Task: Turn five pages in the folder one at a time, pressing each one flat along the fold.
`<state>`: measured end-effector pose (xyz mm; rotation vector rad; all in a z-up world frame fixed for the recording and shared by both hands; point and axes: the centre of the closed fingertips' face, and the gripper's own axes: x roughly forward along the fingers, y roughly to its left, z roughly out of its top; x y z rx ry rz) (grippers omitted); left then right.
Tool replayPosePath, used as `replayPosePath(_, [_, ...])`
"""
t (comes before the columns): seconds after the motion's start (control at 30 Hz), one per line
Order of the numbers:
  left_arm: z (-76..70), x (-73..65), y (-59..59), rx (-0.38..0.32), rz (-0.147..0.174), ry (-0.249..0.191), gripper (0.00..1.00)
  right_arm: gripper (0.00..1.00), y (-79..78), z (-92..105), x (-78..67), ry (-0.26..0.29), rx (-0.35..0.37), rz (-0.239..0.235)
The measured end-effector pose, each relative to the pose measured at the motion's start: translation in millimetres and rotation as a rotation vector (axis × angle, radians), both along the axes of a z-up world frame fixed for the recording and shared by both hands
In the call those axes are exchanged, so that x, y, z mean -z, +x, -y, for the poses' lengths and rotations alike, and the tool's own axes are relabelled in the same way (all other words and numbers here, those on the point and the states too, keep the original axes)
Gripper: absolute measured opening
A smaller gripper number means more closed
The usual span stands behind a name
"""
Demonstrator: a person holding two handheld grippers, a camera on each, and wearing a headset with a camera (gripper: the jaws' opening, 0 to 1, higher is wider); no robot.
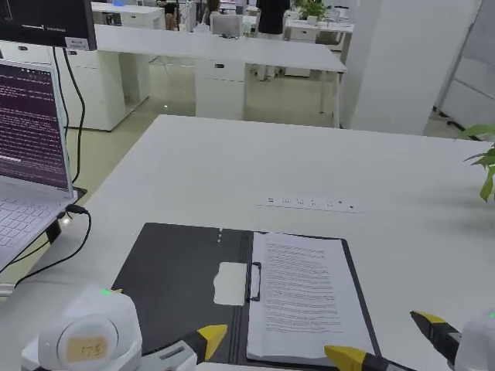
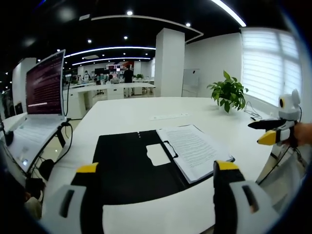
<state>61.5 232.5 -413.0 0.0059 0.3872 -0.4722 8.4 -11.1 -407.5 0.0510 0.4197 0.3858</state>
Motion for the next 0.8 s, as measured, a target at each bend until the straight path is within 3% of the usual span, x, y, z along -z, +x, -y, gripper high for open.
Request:
replayPosePath(0.47, [1.0, -7.6, -3.5, 0.026, 0.022, 0.020, 0.97, 0.96, 0.0, 0.2, 0.8, 0.024, 0.025, 0.013])
replayPosePath(0.8, [1.5, -1.3, -9.0, 0.051, 0.012, 0.036, 0.99, 1.00, 0.4, 9.8, 3.4, 0.006, 0.053, 0.028])
